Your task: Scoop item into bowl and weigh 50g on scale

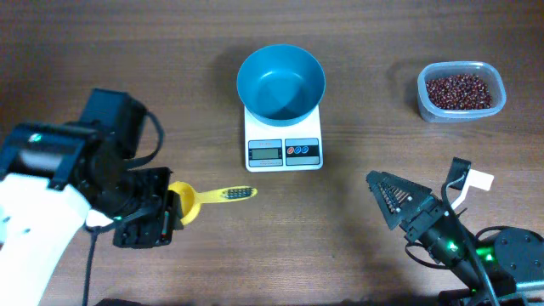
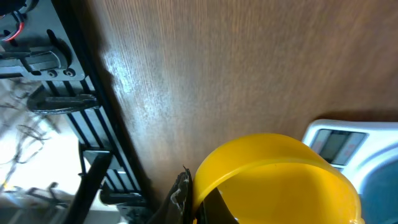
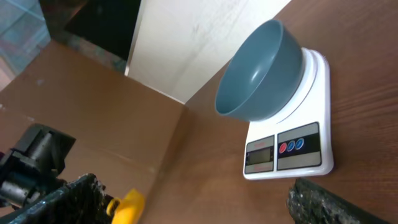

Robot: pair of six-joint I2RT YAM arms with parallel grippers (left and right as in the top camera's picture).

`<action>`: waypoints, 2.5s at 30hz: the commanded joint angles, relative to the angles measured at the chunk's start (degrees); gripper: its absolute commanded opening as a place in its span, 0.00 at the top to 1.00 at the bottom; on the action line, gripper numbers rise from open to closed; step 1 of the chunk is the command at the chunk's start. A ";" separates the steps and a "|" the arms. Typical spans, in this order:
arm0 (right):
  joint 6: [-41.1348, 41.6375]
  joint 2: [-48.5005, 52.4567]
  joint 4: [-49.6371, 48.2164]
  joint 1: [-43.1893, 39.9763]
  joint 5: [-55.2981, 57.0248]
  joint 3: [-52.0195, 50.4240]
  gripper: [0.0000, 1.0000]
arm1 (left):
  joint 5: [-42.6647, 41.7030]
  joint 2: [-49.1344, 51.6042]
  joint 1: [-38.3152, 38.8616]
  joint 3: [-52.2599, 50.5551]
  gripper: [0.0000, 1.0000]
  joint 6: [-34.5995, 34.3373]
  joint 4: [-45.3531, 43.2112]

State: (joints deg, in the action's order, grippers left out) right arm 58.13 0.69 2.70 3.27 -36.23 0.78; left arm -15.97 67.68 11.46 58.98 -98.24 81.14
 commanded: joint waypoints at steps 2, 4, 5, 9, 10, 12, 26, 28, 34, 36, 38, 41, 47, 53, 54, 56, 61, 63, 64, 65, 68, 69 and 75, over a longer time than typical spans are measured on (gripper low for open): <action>0.37 -0.48 -1.73 0.48 1.84 -0.46 0.01 | -0.83 3.91 6.10 -0.22 1.00 -1.07 -3.45; -5.60 -0.48 -7.32 0.46 -8.85 -0.15 0.09 | -0.42 4.55 8.52 -0.22 1.00 -1.07 -5.33; -5.57 -0.46 -7.02 0.48 -12.20 0.59 0.09 | 1.36 4.63 9.60 -0.22 1.00 -1.09 -5.95; -5.38 4.17 2.54 0.48 -18.27 8.31 0.09 | 7.45 4.63 13.16 -0.22 1.00 0.00 -9.09; -5.38 6.99 2.71 0.48 -19.12 10.36 0.09 | 7.52 4.63 13.68 -0.22 1.00 2.16 -10.73; -5.40 13.77 2.71 0.48 -20.63 14.27 0.09 | 8.41 4.63 14.05 -0.22 1.00 4.04 -12.68; -15.52 60.59 -3.65 4.98 -31.06 30.42 0.03 | 1.77 4.61 14.01 -0.22 1.00 -0.72 -26.56; -15.54 61.07 -3.65 10.56 -25.44 30.42 0.12 | 2.80 4.63 13.99 -0.22 1.00 -0.63 -26.40; -15.28 61.09 -3.91 23.47 -6.12 30.42 0.24 | 3.72 4.63 14.01 -0.22 1.00 5.57 -24.92; -15.28 61.09 -4.50 24.96 -4.98 30.42 0.28 | 3.76 4.63 14.01 -0.22 1.00 5.57 -24.44; -12.68 61.09 -5.16 24.94 -5.07 30.42 0.36 | 3.74 4.63 14.05 -0.22 1.00 5.57 -23.93; -7.28 61.20 -6.86 24.96 -5.68 30.42 0.43 | 2.97 4.63 14.05 -0.22 1.00 8.13 -23.21; -1.62 61.20 -7.32 24.96 -7.50 30.42 0.53 | 0.63 4.63 14.05 -0.22 1.00 8.55 -23.69; -1.62 61.20 -7.50 24.96 -8.66 30.42 0.59 | 1.14 4.63 17.14 -0.22 1.00 6.82 -25.46; -1.62 61.20 -7.50 24.96 -8.87 30.42 0.60 | 1.62 4.63 17.86 -0.22 1.00 4.96 -25.46; -1.62 61.20 -7.50 24.96 -9.79 30.42 0.64 | 2.25 4.63 18.51 -0.22 1.00 3.69 -25.49; -1.64 61.20 -7.48 24.96 -10.78 30.42 0.66 | 1.79 4.63 18.53 -0.22 1.00 3.72 -25.59; -1.64 61.20 -7.48 24.96 -10.88 30.42 0.66 | 1.79 4.63 18.53 -0.22 1.00 3.50 -25.70; -1.66 61.20 -7.48 24.96 -11.26 30.42 0.66 | 1.73 4.63 18.53 -0.22 1.00 3.26 -26.29; -1.66 61.20 -7.48 24.98 -11.39 30.42 0.66 | 1.42 4.63 18.56 -0.22 1.00 2.19 -26.58; -1.66 61.20 -7.48 24.96 -11.39 30.42 0.66 | 0.26 4.63 18.56 -0.22 1.00 1.44 -26.58; -1.66 61.20 -7.50 24.96 -11.37 30.42 0.67 | 0.26 4.63 18.56 -0.22 1.00 1.44 -26.43; -1.64 61.20 -7.50 24.96 -11.34 30.42 0.80 | 0.57 4.63 20.33 -0.22 1.00 1.40 -26.43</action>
State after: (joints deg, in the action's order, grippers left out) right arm 56.88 61.78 -4.58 27.86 -46.63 30.55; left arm -15.05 72.12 30.96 58.81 -95.88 54.61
